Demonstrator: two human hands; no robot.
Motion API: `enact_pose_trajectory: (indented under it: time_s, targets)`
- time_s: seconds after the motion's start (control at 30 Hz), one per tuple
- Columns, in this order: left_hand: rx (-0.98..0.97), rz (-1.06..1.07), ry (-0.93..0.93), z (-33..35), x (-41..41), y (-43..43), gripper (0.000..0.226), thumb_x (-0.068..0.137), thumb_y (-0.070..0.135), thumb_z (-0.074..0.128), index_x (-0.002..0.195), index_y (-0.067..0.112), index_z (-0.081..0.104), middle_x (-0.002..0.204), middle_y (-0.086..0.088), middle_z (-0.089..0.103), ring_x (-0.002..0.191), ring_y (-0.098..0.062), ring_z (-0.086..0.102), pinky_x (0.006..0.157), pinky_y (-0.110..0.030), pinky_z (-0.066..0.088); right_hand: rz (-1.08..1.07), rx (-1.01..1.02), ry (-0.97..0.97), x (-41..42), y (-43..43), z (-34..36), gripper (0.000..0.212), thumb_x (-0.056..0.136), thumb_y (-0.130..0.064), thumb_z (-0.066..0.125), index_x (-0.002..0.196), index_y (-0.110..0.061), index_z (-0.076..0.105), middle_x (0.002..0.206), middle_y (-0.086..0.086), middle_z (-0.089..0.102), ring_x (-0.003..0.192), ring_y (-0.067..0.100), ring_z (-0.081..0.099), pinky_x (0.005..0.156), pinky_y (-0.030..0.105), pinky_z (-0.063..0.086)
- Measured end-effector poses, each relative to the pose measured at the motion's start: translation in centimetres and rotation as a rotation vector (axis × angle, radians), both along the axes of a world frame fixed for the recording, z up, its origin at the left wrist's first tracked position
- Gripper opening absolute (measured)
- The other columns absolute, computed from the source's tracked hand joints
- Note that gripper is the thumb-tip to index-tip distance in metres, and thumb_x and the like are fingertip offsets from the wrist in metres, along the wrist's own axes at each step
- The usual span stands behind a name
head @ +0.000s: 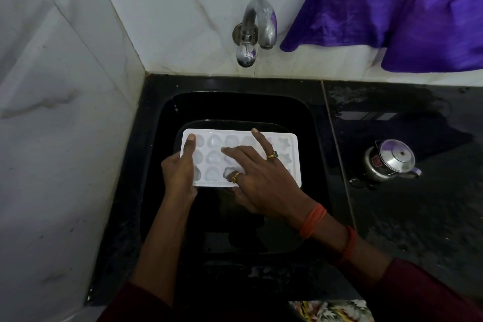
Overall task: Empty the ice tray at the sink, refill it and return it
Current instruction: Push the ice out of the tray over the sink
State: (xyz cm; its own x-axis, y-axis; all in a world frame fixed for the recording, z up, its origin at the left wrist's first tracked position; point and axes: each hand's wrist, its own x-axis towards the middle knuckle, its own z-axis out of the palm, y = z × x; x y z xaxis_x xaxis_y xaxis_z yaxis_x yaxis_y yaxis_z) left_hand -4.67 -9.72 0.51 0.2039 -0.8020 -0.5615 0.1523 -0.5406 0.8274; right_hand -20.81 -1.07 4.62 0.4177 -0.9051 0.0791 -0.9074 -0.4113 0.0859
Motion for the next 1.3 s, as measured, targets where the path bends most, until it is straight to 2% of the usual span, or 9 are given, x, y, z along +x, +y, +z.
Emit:
enact_pose_trajectory:
  time_s: [0.17, 0.33, 0.53, 0.73, 1.0, 1.17, 1.3]
  targets:
    - [0.002, 0.001, 0.003, -0.29, -0.02, 0.26, 0.037, 0.086, 0.043, 0.075, 0.070, 0.011, 0.064, 0.057, 0.004, 0.067, 0.050, -0.012, 0.067, 0.044, -0.026, 0.055, -0.014, 0.038, 0.017, 0.23, 0.09, 0.24, 0.030, 0.087, -0.028, 0.049, 0.101, -0.019, 0.075, 0.153, 0.012, 0.045, 0.135, 0.025, 0.048, 0.123, 0.060, 0.002]
    - [-0.010, 0.010, 0.004, -0.19, 0.13, 0.33, 0.037, 0.086, 0.043, 0.075, 0.071, 0.012, 0.063, 0.052, 0.009, 0.067, 0.045, -0.006, 0.066, 0.039, -0.020, 0.049, -0.023, -0.019, -0.020, 0.36, 0.38, 0.11, 0.026, 0.085, -0.028, 0.055, 0.096, -0.018, 0.076, 0.148, 0.012, 0.051, 0.129, 0.024, 0.053, 0.121, 0.061, 0.010]
    - [-0.018, -0.009, -0.005, -0.18, 0.20, 0.45, 0.037, 0.085, 0.046, 0.075, 0.072, 0.012, 0.064, 0.054, 0.011, 0.068, 0.048, -0.006, 0.067, 0.041, -0.022, 0.050, -0.054, -0.021, 0.018, 0.94, 0.55, 0.27, 0.029, 0.079, -0.031, 0.051, 0.091, -0.019, 0.075, 0.151, 0.013, 0.046, 0.129, 0.024, 0.052, 0.123, 0.057, -0.002]
    - [-0.015, 0.001, -0.011, -0.37, 0.51, 0.51, 0.037, 0.084, 0.047, 0.076, 0.071, 0.014, 0.064, 0.055, 0.009, 0.068, 0.049, -0.007, 0.067, 0.042, -0.021, 0.050, -0.037, -0.061, -0.014, 0.86, 0.73, 0.34, 0.027, 0.083, -0.025, 0.051, 0.089, -0.018, 0.076, 0.147, 0.013, 0.051, 0.127, 0.025, 0.054, 0.123, 0.060, 0.002]
    - [-0.033, -0.015, -0.024, -0.39, 0.45, 0.76, 0.038, 0.085, 0.045, 0.075, 0.069, 0.012, 0.064, 0.056, 0.008, 0.068, 0.051, -0.008, 0.067, 0.045, -0.023, 0.052, -0.060, 0.008, 0.019, 0.99, 0.74, 0.39, 0.030, 0.080, -0.034, 0.052, 0.094, -0.021, 0.076, 0.152, 0.014, 0.045, 0.133, 0.026, 0.049, 0.122, 0.060, -0.001]
    - [-0.025, -0.022, -0.037, -0.48, 0.64, 0.64, 0.037, 0.084, 0.049, 0.075, 0.076, 0.014, 0.066, 0.076, 0.000, 0.072, 0.069, -0.018, 0.072, 0.057, -0.031, 0.058, -0.087, 0.010, -0.024, 0.99, 0.85, 0.51, 0.032, 0.081, -0.034, 0.051, 0.097, -0.023, 0.077, 0.152, 0.015, 0.046, 0.134, 0.027, 0.049, 0.123, 0.060, -0.002]
    - [-0.024, -0.017, -0.031, -0.35, 0.64, 0.75, 0.036, 0.084, 0.048, 0.076, 0.076, 0.014, 0.067, 0.073, 0.002, 0.072, 0.067, -0.017, 0.072, 0.051, -0.027, 0.055, -0.097, 0.032, -0.007, 0.98, 0.86, 0.51, 0.030, 0.082, -0.039, 0.056, 0.100, -0.025, 0.076, 0.158, 0.017, 0.035, 0.142, 0.028, 0.041, 0.122, 0.061, -0.001]
